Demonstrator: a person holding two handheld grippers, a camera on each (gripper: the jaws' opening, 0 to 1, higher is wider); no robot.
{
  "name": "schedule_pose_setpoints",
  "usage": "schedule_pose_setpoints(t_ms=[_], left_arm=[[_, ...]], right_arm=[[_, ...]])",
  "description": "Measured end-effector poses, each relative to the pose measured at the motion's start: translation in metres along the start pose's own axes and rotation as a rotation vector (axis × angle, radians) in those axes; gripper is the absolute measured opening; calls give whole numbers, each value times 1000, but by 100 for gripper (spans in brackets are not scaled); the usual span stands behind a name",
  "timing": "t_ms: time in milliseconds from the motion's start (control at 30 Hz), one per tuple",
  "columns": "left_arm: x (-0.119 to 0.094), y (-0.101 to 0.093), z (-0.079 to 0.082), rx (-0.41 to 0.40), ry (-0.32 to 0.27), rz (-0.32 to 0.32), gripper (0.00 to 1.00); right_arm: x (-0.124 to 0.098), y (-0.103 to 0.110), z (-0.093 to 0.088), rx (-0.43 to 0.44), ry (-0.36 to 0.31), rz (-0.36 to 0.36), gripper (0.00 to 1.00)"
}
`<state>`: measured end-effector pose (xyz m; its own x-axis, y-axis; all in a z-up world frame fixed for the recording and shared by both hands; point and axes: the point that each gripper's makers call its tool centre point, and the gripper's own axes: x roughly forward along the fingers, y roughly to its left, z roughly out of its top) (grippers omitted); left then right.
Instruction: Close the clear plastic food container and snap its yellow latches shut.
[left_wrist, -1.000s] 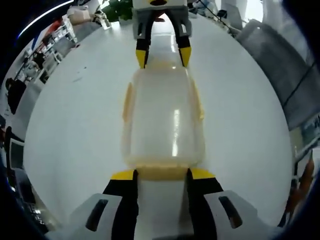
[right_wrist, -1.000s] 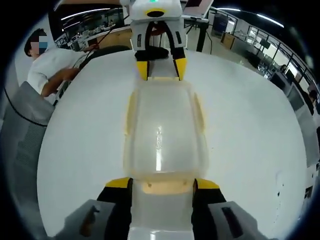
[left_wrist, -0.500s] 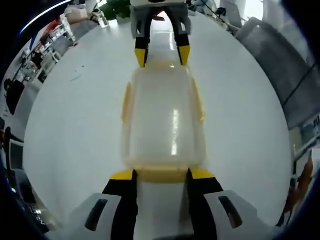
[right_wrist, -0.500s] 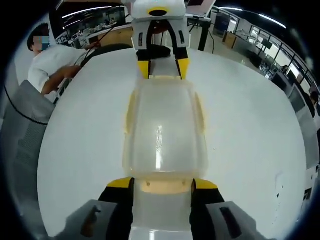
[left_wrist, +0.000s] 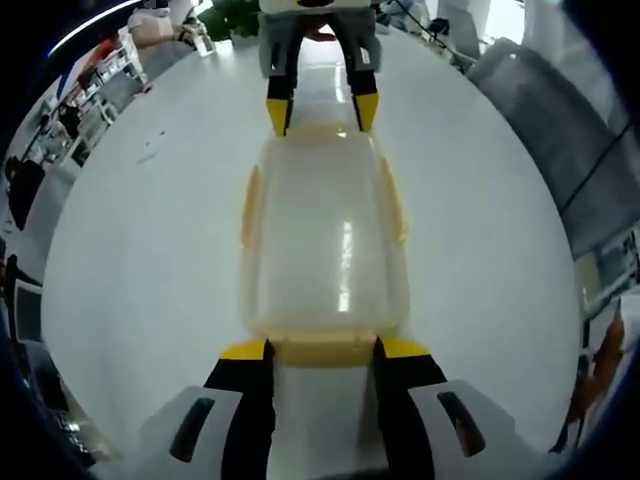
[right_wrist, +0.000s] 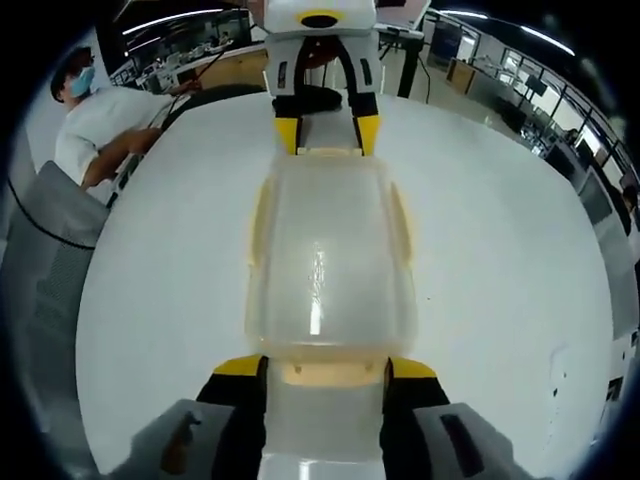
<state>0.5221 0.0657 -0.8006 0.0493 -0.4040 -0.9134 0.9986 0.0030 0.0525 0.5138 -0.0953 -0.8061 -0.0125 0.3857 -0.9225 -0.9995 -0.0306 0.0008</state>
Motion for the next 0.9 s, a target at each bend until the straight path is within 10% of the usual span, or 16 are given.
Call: schedule_pose_setpoints(t_ms=[900], left_arm=[[0, 1, -1, -45, 21, 16, 36]], right_arm=[[0, -2, 1, 7, 20, 0, 34]])
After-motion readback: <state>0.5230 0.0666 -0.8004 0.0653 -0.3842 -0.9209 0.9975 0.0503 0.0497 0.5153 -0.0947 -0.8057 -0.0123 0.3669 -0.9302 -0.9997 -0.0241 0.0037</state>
